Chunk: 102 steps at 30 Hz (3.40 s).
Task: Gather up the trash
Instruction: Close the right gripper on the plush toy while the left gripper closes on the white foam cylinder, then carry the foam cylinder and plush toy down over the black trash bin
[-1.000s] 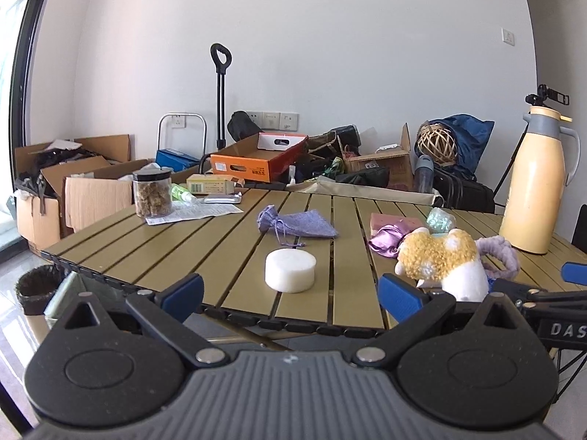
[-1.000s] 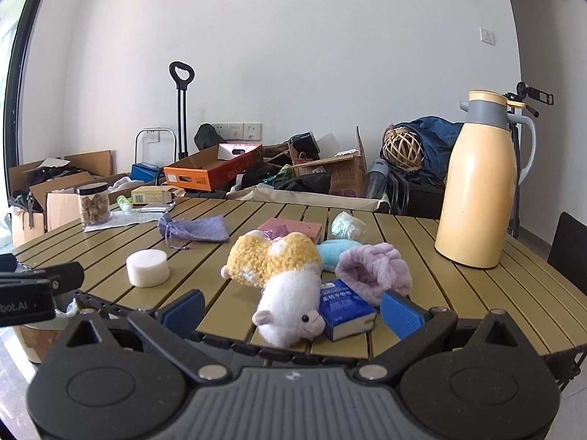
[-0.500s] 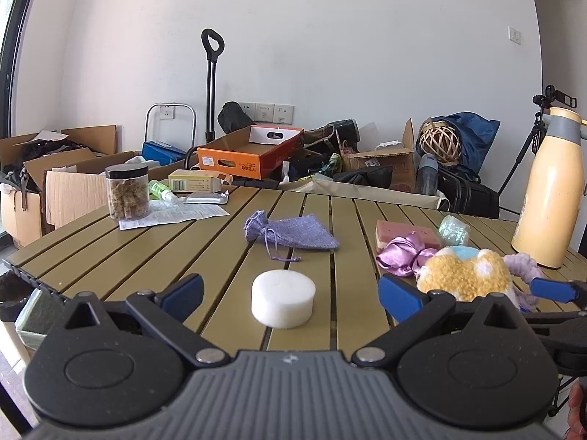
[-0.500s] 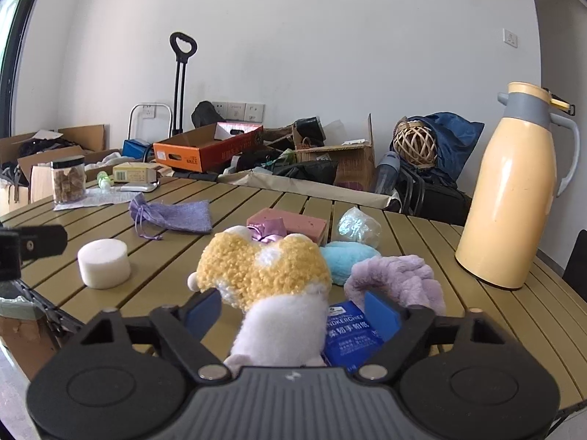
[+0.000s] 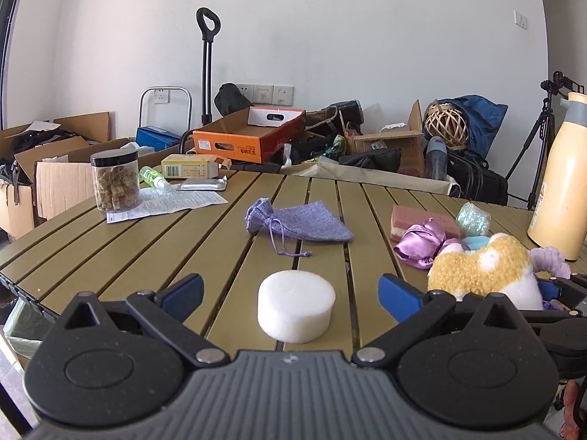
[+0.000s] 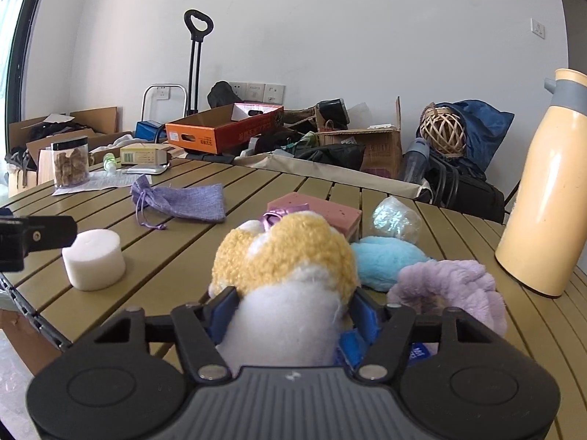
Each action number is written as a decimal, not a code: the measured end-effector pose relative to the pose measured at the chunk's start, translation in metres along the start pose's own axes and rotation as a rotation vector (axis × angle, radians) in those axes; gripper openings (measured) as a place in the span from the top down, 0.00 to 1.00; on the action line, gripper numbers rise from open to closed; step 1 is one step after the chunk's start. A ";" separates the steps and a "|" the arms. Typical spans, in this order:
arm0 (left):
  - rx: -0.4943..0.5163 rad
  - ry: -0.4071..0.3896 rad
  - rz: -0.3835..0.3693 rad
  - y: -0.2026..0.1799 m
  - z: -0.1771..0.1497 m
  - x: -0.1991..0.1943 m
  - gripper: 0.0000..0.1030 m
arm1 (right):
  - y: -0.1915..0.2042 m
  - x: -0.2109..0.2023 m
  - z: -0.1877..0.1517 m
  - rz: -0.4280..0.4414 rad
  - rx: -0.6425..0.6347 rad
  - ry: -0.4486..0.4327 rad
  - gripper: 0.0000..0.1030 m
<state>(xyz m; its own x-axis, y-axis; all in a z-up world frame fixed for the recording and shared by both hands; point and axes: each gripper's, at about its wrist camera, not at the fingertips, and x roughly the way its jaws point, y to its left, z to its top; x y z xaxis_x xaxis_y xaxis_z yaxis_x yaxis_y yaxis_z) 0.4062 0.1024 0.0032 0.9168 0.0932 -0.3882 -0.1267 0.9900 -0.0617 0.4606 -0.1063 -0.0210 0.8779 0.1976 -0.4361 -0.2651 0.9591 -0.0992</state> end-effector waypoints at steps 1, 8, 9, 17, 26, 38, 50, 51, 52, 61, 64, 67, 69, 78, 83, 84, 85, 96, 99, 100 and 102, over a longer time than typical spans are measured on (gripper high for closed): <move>0.003 0.003 0.000 0.000 0.000 0.002 0.00 | 0.000 0.001 0.000 0.000 0.002 -0.002 0.40; 0.001 0.049 -0.027 0.001 -0.004 0.014 0.00 | -0.004 -0.001 0.001 0.028 0.055 -0.026 0.46; -0.002 0.052 -0.025 0.002 -0.004 0.016 0.00 | -0.006 -0.002 0.001 0.033 0.069 -0.028 0.46; -0.034 0.095 -0.012 0.003 -0.003 0.038 0.00 | -0.019 -0.013 0.003 0.033 0.133 -0.097 0.47; -0.018 0.129 0.039 -0.008 -0.007 0.062 0.00 | -0.051 -0.028 0.004 0.005 0.231 -0.167 0.47; 0.025 0.131 0.096 -0.018 -0.013 0.075 0.00 | -0.067 -0.038 -0.001 -0.018 0.260 -0.192 0.47; 0.010 0.154 0.103 -0.016 -0.015 0.080 0.00 | -0.065 -0.039 0.000 -0.026 0.270 -0.197 0.47; 0.008 0.155 0.105 -0.016 -0.015 0.080 0.00 | -0.065 -0.039 0.000 -0.027 0.270 -0.197 0.47; 0.008 0.158 0.108 -0.016 -0.015 0.079 0.00 | -0.065 -0.039 0.000 -0.026 0.270 -0.197 0.47; 0.026 0.166 0.112 -0.020 -0.016 0.077 0.02 | -0.064 -0.039 0.000 -0.026 0.268 -0.195 0.47; 0.020 0.150 0.098 -0.020 -0.015 0.073 0.15 | -0.063 -0.039 -0.001 -0.024 0.264 -0.195 0.47; 0.016 0.132 0.079 -0.020 -0.015 0.070 0.37 | -0.063 -0.040 -0.002 -0.022 0.259 -0.193 0.47; 0.022 0.122 0.075 -0.020 -0.015 0.068 0.42 | -0.062 -0.041 -0.002 -0.020 0.254 -0.191 0.47; 0.045 0.033 0.053 -0.028 -0.012 0.038 0.43 | -0.060 -0.052 -0.005 -0.011 0.233 -0.200 0.47; 0.062 -0.005 0.032 -0.035 -0.014 0.016 0.43 | -0.058 -0.065 -0.011 0.000 0.223 -0.206 0.47; 0.066 -0.014 0.027 -0.036 -0.014 0.011 0.43 | -0.058 -0.069 -0.012 0.004 0.220 -0.208 0.47; 0.070 -0.023 0.024 -0.038 -0.015 0.007 0.43 | -0.057 -0.073 -0.013 0.007 0.216 -0.211 0.47; 0.068 -0.068 -0.045 -0.055 -0.037 -0.041 0.43 | -0.046 -0.118 -0.048 0.028 0.198 -0.222 0.47; 0.074 -0.068 -0.058 -0.060 -0.047 -0.053 0.43 | -0.044 -0.128 -0.060 0.031 0.198 -0.208 0.47; 0.075 -0.068 -0.065 -0.061 -0.050 -0.058 0.43 | -0.044 -0.132 -0.063 0.033 0.198 -0.203 0.47; 0.074 -0.065 -0.076 -0.062 -0.055 -0.066 0.43 | -0.043 -0.139 -0.071 0.033 0.199 -0.195 0.47</move>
<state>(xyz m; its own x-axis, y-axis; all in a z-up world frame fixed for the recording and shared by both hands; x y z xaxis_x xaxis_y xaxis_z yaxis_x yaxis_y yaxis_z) 0.3325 0.0290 -0.0182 0.9455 0.0221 -0.3247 -0.0301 0.9994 -0.0197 0.3220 -0.1889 -0.0198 0.9353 0.2463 -0.2541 -0.2285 0.9686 0.0979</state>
